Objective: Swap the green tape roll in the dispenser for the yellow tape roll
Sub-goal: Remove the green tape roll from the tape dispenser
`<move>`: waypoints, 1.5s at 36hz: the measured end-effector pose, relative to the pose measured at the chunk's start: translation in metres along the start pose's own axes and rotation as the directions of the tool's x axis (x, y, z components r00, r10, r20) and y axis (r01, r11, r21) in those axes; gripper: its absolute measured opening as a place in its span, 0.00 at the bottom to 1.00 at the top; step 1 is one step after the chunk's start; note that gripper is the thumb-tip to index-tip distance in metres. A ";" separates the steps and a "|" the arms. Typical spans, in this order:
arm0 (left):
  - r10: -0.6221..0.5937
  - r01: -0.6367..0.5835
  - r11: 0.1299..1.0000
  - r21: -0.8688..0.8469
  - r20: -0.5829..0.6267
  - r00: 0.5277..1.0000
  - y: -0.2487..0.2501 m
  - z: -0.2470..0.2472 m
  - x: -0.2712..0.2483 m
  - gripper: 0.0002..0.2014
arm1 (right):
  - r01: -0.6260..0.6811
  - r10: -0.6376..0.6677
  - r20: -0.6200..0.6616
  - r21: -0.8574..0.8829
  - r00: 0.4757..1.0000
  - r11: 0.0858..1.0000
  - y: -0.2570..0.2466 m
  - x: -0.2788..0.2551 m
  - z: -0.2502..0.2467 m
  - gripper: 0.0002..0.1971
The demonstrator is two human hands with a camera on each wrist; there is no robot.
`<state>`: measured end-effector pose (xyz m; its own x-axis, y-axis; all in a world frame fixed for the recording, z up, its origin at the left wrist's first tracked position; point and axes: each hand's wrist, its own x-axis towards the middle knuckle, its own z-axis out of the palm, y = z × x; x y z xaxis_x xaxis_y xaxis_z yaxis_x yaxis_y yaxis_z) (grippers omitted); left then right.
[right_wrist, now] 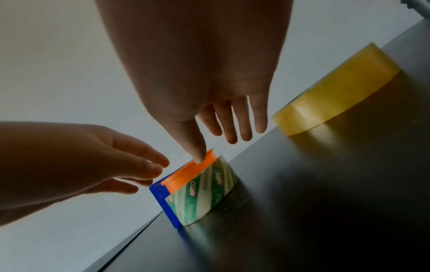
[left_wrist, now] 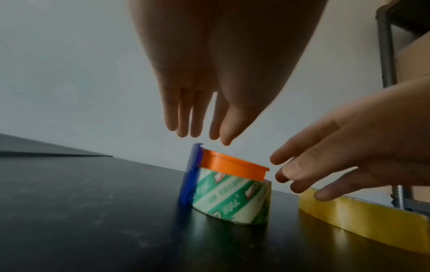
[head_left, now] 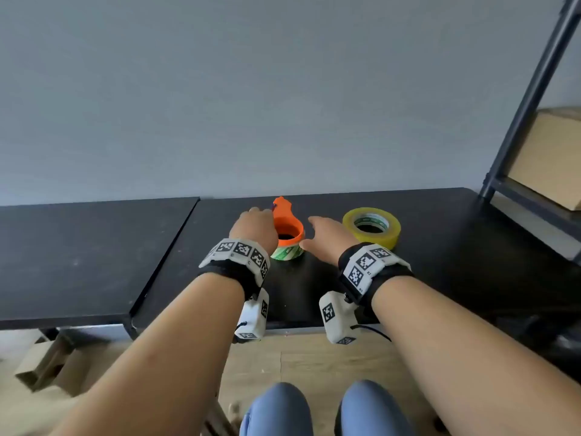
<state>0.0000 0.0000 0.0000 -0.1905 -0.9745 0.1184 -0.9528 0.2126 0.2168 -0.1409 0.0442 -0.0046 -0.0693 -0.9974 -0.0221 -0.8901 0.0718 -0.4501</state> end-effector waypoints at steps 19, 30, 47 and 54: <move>-0.068 0.064 0.983 -0.171 -0.016 0.998 0.004 0.021 0.008 0.15 | -0.051 0.047 0.051 0.078 0.998 0.996 0.009 0.022 0.020 0.10; -0.096 0.107 0.912 -0.395 0.046 0.994 0.012 0.010 0.005 0.12 | 0.003 0.097 -0.178 0.493 0.979 0.870 0.020 0.017 0.000 0.16; -0.114 0.145 0.751 -0.644 0.090 0.989 0.029 0.003 -0.002 0.14 | -0.028 0.178 -0.201 0.585 0.963 0.811 0.018 0.016 -0.008 0.19; -0.126 0.142 0.711 -0.689 0.074 0.989 0.028 0.010 -0.004 0.12 | -0.019 0.142 -0.196 0.521 0.970 0.853 0.017 0.011 -0.004 0.23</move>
<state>-0.0284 0.0096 -0.0042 -0.0855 -0.9962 0.0183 -0.5411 0.0619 0.8387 -0.1591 0.0345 -0.0087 -0.2816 -0.9553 0.0898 -0.5233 0.0745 -0.8489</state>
